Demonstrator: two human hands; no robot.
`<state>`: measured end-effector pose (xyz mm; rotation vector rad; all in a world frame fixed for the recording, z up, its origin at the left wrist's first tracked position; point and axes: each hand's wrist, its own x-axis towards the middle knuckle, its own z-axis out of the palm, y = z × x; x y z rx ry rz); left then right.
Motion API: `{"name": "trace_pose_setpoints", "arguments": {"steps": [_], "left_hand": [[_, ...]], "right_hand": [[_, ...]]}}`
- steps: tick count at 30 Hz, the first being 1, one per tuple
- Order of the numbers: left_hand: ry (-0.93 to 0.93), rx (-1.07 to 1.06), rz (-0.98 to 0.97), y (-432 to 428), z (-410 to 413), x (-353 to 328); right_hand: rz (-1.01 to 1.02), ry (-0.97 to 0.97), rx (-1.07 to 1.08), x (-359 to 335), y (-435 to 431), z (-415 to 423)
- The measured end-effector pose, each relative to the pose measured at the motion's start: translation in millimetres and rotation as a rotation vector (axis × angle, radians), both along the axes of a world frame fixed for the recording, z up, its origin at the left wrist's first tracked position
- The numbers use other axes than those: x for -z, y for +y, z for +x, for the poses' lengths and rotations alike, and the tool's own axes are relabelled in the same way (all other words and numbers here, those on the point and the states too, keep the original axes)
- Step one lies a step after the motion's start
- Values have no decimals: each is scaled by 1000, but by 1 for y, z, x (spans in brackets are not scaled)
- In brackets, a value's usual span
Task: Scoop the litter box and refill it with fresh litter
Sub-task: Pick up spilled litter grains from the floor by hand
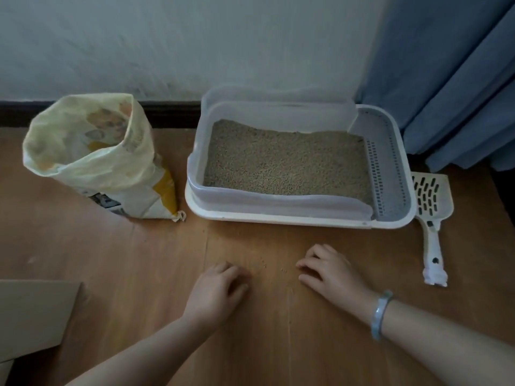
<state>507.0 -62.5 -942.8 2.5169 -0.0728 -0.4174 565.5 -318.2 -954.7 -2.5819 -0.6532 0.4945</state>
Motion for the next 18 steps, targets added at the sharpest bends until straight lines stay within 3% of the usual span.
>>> {"name": "trace_pose_setpoints", "arguments": {"steps": [3,12,18], "left_hand": [[-1,-3,-15,-2,-7,3],[19,-92,-57,-7,-2,0],[43,-97,-65,-10,4,-3]], "right_hand": [[30,-95,-17,10,15,2],[186,-115,-62,19,24,-2],[185,-177,-125,23,25,0]]}}
